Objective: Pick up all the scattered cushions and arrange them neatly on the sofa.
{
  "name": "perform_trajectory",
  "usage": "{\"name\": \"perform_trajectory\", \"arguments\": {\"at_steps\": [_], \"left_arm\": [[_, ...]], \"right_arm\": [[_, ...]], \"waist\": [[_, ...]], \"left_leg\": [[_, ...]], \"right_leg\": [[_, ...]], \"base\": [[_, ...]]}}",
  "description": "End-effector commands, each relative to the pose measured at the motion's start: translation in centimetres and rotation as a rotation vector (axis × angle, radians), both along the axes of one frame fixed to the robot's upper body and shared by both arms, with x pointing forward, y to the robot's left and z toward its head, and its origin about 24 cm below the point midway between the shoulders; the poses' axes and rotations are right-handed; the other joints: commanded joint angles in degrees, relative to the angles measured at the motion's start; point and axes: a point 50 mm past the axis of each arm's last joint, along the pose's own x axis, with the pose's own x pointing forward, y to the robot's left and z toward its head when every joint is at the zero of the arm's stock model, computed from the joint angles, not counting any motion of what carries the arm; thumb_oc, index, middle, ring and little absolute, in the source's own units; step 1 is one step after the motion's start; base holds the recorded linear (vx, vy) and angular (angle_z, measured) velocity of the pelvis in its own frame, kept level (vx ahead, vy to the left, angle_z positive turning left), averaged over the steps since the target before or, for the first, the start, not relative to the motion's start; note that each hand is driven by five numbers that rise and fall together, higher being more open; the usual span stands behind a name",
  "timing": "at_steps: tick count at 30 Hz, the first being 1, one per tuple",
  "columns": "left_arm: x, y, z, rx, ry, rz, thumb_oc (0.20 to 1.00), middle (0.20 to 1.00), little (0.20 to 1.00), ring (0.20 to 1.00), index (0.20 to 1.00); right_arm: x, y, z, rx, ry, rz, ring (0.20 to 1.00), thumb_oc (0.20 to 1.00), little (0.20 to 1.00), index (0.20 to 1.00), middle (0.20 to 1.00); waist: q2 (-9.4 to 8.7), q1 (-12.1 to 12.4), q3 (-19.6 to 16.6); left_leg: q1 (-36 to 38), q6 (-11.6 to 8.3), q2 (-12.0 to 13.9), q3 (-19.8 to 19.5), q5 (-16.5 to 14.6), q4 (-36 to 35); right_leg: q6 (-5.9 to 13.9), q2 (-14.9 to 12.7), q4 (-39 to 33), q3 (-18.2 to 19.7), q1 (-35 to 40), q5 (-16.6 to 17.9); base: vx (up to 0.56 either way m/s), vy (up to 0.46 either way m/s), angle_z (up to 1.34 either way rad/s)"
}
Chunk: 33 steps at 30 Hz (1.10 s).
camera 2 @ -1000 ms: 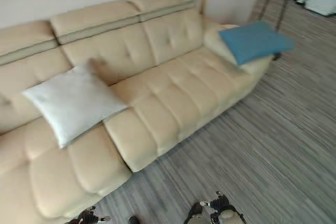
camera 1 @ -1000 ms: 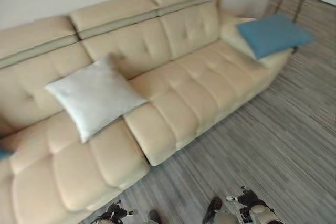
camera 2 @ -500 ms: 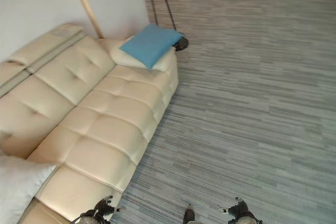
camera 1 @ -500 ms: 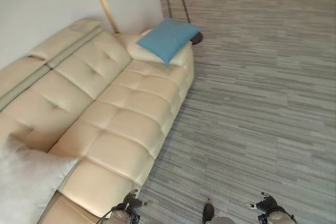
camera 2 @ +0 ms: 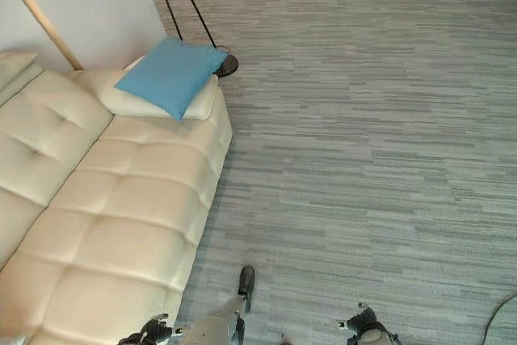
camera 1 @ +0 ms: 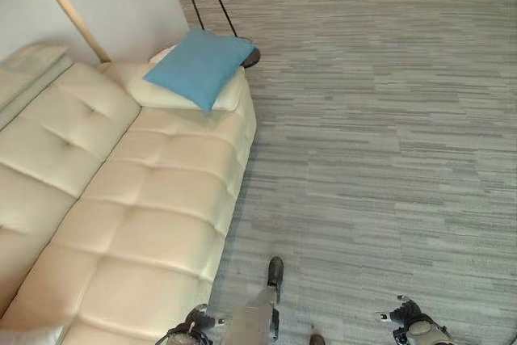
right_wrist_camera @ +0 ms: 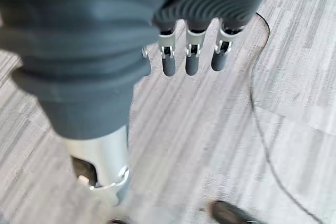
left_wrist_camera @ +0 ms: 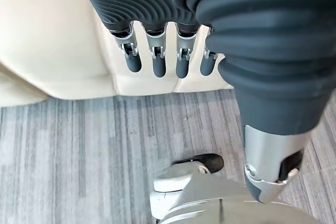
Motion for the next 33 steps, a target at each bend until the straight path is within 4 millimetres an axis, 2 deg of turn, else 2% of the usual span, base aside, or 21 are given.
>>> {"name": "perform_trajectory", "arguments": {"at_steps": [1, 3, 4, 5, 6, 7, 9, 11, 12, 15, 17, 19, 21, 24, 25, 27, 28, 30, 31, 32, 33], "left_arm": [[1.1, 1.4, 0.7, 0.046, -0.042, -0.042, 1.000, 1.000, 1.000, 1.000, 1.000], [1.8, 2.0, 1.0, 0.065, -0.053, -0.071, 1.000, 1.000, 1.000, 1.000, 1.000], [1.8, 2.0, 1.0, 0.066, -0.053, -0.071, 1.000, 1.000, 1.000, 1.000, 1.000], [2.1, 2.1, 1.1, 0.065, -0.060, -0.067, 1.000, 1.000, 1.000, 1.000, 1.000], [2.1, 2.1, 1.1, 0.065, -0.061, -0.067, 1.000, 1.000, 1.000, 1.000, 1.000], [2.6, 2.0, 1.2, 0.062, -0.076, -0.064, 1.000, 1.000, 1.000, 1.000, 1.000], [3.1, 1.7, 1.3, 0.057, -0.091, -0.067, 1.000, 1.000, 1.000, 1.000, 1.000], [3.9, 1.5, 1.5, 0.056, -0.114, -0.073, 1.000, 1.000, 1.000, 1.000, 1.000], [4.8, 1.4, 1.8, 0.058, -0.139, -0.091, 1.000, 1.000, 1.000, 1.000, 1.000], [5.0, 1.2, 1.9, 0.058, -0.148, -0.104, 1.000, 1.000, 1.000, 1.000, 1.000], [4.3, 1.0, 1.5, 0.057, -0.125, -0.121, 1.000, 1.000, 1.000, 1.000, 1.000], [4.0, 0.8, 1.4, 0.050, -0.116, -0.118, 1.000, 1.000, 1.000, 1.000, 1.000], [3.4, 0.7, 1.2, 0.045, -0.098, -0.105, 1.000, 1.000, 1.000, 1.000, 1.000], [2.7, 0.7, 1.0, 0.030, -0.084, -0.084, 1.000, 1.000, 1.000, 1.000, 1.000], [3.1, 0.8, 1.2, 0.034, -0.096, -0.092, 1.000, 1.000, 1.000, 1.000, 1.000], [3.2, 1.0, 1.2, 0.041, -0.094, -0.098, 1.000, 1.000, 1.000, 1.000, 1.000], [3.1, 0.9, 1.2, 0.039, -0.093, -0.102, 1.000, 1.000, 1.000, 1.000, 1.000], [2.8, 0.8, 1.1, 0.037, -0.089, -0.100, 1.000, 1.000, 1.000, 1.000, 1.000], [2.4, 0.7, 0.9, 0.033, -0.079, -0.095, 1.000, 1.000, 1.000, 1.000, 1.000], [2.0, 0.6, 0.8, 0.027, -0.071, -0.091, 1.000, 1.000, 1.000, 1.000, 1.000], [2.0, 0.6, 0.8, 0.027, -0.071, -0.091, 1.000, 1.000, 1.000, 1.000, 1.000]], "right_arm": [[2.1, 0.4, 0.7, 0.010, -0.076, 0.052, 1.000, 1.000, 1.000, 1.000, 1.000], [2.0, 0.4, 0.7, 0.024, -0.082, 0.036, 1.000, 1.000, 1.000, 1.000, 1.000], [2.0, 0.4, 0.7, 0.024, -0.082, 0.036, 1.000, 1.000, 1.000, 1.000, 1.000], [1.6, 0.5, 0.5, 0.036, -0.081, 0.015, 1.000, 1.000, 1.000, 1.000, 1.000], [1.6, 0.4, 0.5, 0.035, -0.081, 0.015, 1.000, 1.000, 1.000, 1.000, 1.000], [1.6, 0.4, 0.6, 0.037, -0.088, 0.005, 1.000, 1.000, 1.000, 1.000, 1.000], [1.4, 0.3, 0.5, 0.038, -0.079, 0.000, 1.000, 1.000, 1.000, 1.000, 1.000], [1.5, 0.1, 0.6, 0.030, -0.080, -0.012, 1.000, 1.000, 1.000, 1.000, 1.000], [1.4, -0.1, 0.6, 0.027, -0.075, -0.027, 1.000, 1.000, 1.000, 1.000, 1.000], [1.2, -0.3, 0.6, 0.017, -0.061, -0.025, 1.000, 1.000, 1.000, 1.000, 1.000], [0.2, -0.7, 0.4, 0.007, -0.033, -0.032, 1.000, 1.000, 1.000, 1.000, 1.000], [0.2, -0.9, 0.5, 0.001, -0.038, -0.033, 1.000, 1.000, 1.000, 1.000, 1.000], [0.3, -0.9, 0.5, 0.001, -0.040, -0.027, 1.000, 1.000, 1.000, 1.000, 1.000], [1.1, -0.9, 0.8, 0.008, -0.078, -0.027, 1.000, 1.000, 1.000, 1.000, 1.000], [2.0, -0.9, 1.1, 0.007, -0.100, -0.015, 1.000, 1.000, 1.000, 1.000, 1.000], [2.2, -0.9, 1.2, 0.006, -0.098, -0.007, 1.000, 1.000, 1.000, 1.000, 1.000], [2.5, -0.7, 1.2, 0.002, -0.100, 0.019, 1.000, 1.000, 1.000, 1.000, 1.000], [2.7, -0.5, 1.3, 0.005, -0.104, 0.029, 1.000, 1.000, 1.000, 1.000, 1.000], [2.8, -0.4, 1.3, 0.004, -0.108, 0.040, 1.000, 1.000, 1.000, 1.000, 1.000], [3.1, -0.5, 1.4, -0.004, -0.118, 0.056, 1.000, 1.000, 1.000, 1.000, 1.000], [3.1, -0.5, 1.4, -0.004, -0.118, 0.056, 1.000, 1.000, 1.000, 1.000, 1.000]], "waist": [[-2.66, 1.2, -1.9], [-1.19, -1.4, -0.6], [-1.45, -1.5, -0.5], [-0.53, -3.2, 0.4], [-0.41, -3.2, 0.4], [0.24, -4.1, 1.1], [0.45, -5.3, 1.9], [-0.15, -6.8, 2.8], [-1.02, -8.4, 2.8], [-0.56, -9.6, 2.7], [-0.86, -10.5, 1.2], [-0.67, -10.6, 0.6], [0.05, -10.7, -0.3], [-0.40, -9.7, 0.2], [-1.27, -8.0, 1.4], [-1.91, -7.0, 1.9], [-2.02, -5.1, 2.2], [-2.09, -4.2, 1.9], [-1.69, -3.5, 1.6], [-0.46, -2.0, 1.3], [-0.55, -2.0, 1.3]], "left_leg": [[-4.1, 4.07, -2.3, 0.3, 3.6, -0.7], [1.8, 6.66, -2.0, -0.5, 0.1, -1.4], [1.9, 6.68, -2.3, -0.5, 0.1, -1.4], [6.8, 7.29, -2.2, -1.5, -2.2, -2.6], [6.7, 7.26, -2.1, -1.5, -2.2, -2.6], [9.3, 7.17, -2.1, -2.8, -3.8, -2.9], [12.5, 6.60, -2.4, -3.7, -6.0, -2.7], [16.9, 5.50, -3.0, -5.1, -9.2, -3.1], [20.3, 4.01, -3.2, -6.4, -11.8, -3.7], [23.3, 2.92, -2.0, -6.8, -13.7, -4.1], [27.0, 2.28, -1.6, -8.0, -17.0, -3.3], [27.6, 1.80, -0.9, -8.5, -16.5, -1.2], [27.1, 0.44, 0.8, -8.5, -12.8, 5.5], [16.5, -1.83, 0.8, -7.4, 0.1, 30.9], [10.7, -0.76, -0.5, -5.5, 0.1, 42.6], [7.5, 0.23, -0.9, -4.3, -1.8, 45.9], [1.6, 1.41, -2.4, -3.3, -4.7, 44.4], [-0.5, 1.60, -2.8, -2.7, -5.0, 40.7], [-1.2, 1.86, -3.3, -2.4, -5.1, 33.7], [-1.2, 1.92, -2.4, -1.8, -3.7, 14.3], [-1.0, 1.92, -2.5, -1.8, -3.4, 13.9]], "right_leg": [[11.86, -5.1, 25.3, -1.9, -3.4, 11.7], [12.17, -4.5, 41.9, -3.8, -13.2, 20.2], [12.19, -4.8, 42.3, -3.8, -13.3, 19.9], [10.56, -6.0, 45.1, -6.5, -19.3, 14.5], [10.53, -5.9, 45.0, -6.5, -19.4, 14.6], [9.26, -6.7, 42.0, -8.6, -22.8, 10.7], [8.46, -7.5, 33.5, -11.3, -24.8, 7.4], [9.26, -8.1, 18.5, -13.3, -27.5, 9.9], [11.52, -8.2, 2.7, -12.8, -28.4, 13.9], [12.89, -8.0, -3.9, -13.1, -30.4, 16.5], [12.74, -8.5, -2.7, -12.8, -29.9, 19.0], [12.34, -8.4, -1.8, -12.8, -29.3, 19.4], [10.94, -7.1, 0.7, -13.1, -27.9, 18.7], [7.42, -5.9, 1.6, -12.7, -22.4, 15.2], [5.44, -5.2, 1.5, -11.4, -18.6, 12.6], [4.81, -5.2, 1.4, -10.6, -16.5, 11.4], [4.67, -4.8, 0.9, -9.4, -13.2, 9.5], [4.98, -4.8, 0.1, -8.9, -11.5, 9.0], [5.33, -4.3, -0.3, -8.4, -10.2, 8.1], [6.00, -2.8, -1.0, -8.3, -7.1, 6.0], [6.01, -2.9, -1.0, -8.3, -7.1, 6.0]], "base": [[0.43, 0.129, -0.20], [0.44, 0.165, -0.05], [0.57, 0.170, 0.43], [0.30, 0.071, 0.59], [0.49, 0.075, 0.58], [0.34, -0.019, 0.39], [0.49, -0.082, 0.51], [0.69, -0.239, 0.42], [0.64, -0.254, 0.12], [0.54, -0.204, 0.58], [0.70, -0.290, 0.88], [0.48, -0.227, 0.61], [0.56, -0.286, 0.18], [0.52, -0.350, -0.13], [0.42, -0.335, -0.25], [0.46, -0.249, -0.32], [0.48, -0.192, -0.27], [0.42, -0.076, -0.20], [0.73, -0.019, -0.52], [0.57, 0.003, -0.49], [0.73, 0.024, -0.57]]}}
